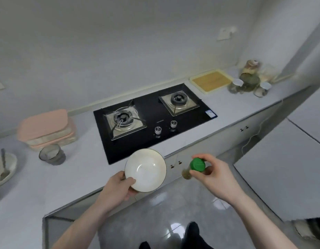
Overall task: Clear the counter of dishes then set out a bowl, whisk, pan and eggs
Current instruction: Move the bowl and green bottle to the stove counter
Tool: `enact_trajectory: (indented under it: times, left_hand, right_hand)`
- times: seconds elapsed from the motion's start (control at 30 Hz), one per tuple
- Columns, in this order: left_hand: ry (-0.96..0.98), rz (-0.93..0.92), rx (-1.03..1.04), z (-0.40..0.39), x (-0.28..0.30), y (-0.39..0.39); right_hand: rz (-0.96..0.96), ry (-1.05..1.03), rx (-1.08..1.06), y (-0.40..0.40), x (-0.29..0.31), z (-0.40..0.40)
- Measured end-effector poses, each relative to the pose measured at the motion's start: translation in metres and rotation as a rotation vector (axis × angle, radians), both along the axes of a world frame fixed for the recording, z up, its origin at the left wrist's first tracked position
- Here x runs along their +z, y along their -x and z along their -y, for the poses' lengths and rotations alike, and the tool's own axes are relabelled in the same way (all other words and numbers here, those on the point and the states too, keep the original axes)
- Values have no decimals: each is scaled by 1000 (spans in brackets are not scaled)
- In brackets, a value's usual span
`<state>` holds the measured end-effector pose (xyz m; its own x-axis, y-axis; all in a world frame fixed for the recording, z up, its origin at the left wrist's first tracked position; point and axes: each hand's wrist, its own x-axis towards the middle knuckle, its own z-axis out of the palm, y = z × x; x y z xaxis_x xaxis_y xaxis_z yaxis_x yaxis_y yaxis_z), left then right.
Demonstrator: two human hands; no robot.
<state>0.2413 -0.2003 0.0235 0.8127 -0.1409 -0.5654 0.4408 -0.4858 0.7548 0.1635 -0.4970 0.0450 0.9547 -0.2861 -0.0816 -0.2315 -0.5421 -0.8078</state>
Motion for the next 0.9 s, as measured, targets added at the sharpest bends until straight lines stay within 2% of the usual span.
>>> enact_trajectory:
  times: [0.2, 0.63, 0.9]
  left_hand:
    - [11, -2, -176, 92, -6, -49]
    - [112, 15, -195, 322, -7, -112]
    - [116, -24, -239, 414, -15, -153]
  right_hand:
    - [-25, 7, -140, -5, -7, 74]
    - [-5, -5, -196, -62, 6, 290]
    - [23, -32, -239, -91, 10, 370]
